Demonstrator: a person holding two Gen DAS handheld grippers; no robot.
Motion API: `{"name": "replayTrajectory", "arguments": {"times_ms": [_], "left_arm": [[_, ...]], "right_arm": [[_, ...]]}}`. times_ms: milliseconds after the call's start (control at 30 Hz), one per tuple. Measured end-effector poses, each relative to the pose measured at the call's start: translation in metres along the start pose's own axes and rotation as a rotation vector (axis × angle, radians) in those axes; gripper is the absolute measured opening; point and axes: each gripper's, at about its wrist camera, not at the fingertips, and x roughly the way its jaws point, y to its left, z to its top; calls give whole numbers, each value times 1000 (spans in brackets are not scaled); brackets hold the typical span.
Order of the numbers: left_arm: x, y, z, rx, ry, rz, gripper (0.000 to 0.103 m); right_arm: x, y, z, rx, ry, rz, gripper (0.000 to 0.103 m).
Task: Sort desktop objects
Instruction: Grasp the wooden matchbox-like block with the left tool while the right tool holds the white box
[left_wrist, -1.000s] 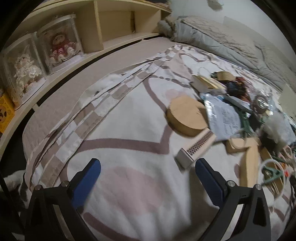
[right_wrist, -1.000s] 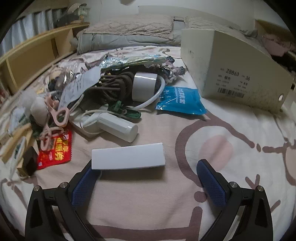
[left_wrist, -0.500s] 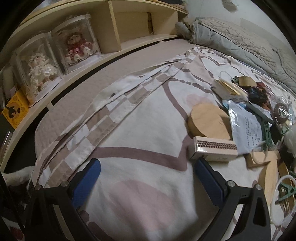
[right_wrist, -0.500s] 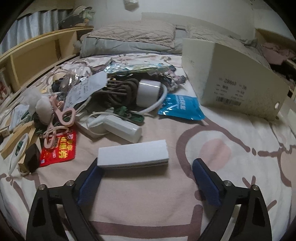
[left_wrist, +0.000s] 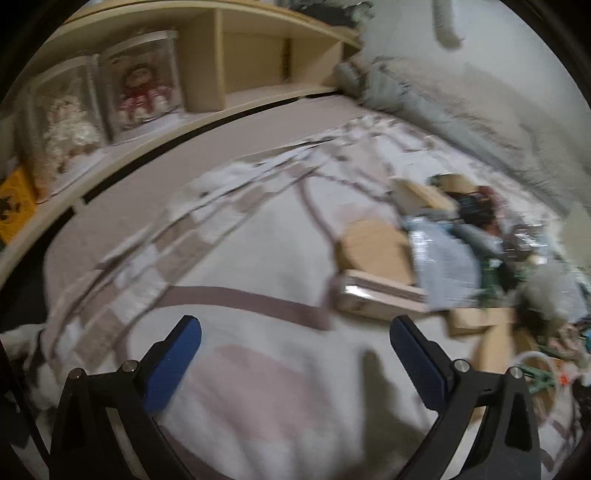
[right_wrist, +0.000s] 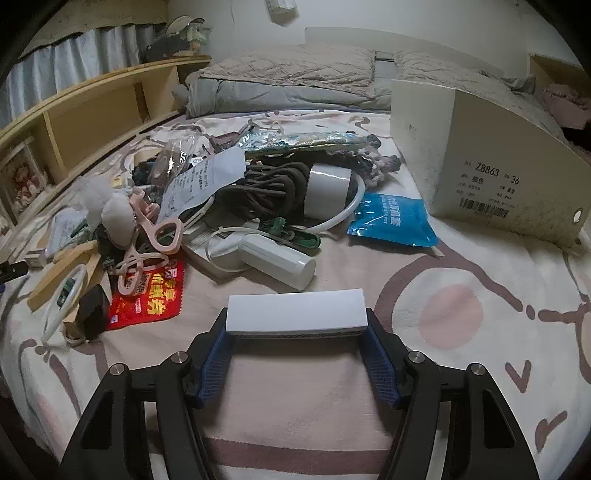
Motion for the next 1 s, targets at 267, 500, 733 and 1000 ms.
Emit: {"name": "replayTrajectory", "arguments": {"times_ms": [267,500,733,1000], "left_arm": [[-4,-37,9,125,-61,-60,101],[11,-47,8,149,-27,-112,84],[16,-45,5,135,-20,-188,72],[18,-42,3,147,-26,-216,70]], "right_arm": [[3,-2,0,16,10,40,67],[5,-7,0,40,12,64,67],[6,-7,-1,43,13,64,68],[7,-8,-1,46,14,69,69]]}}
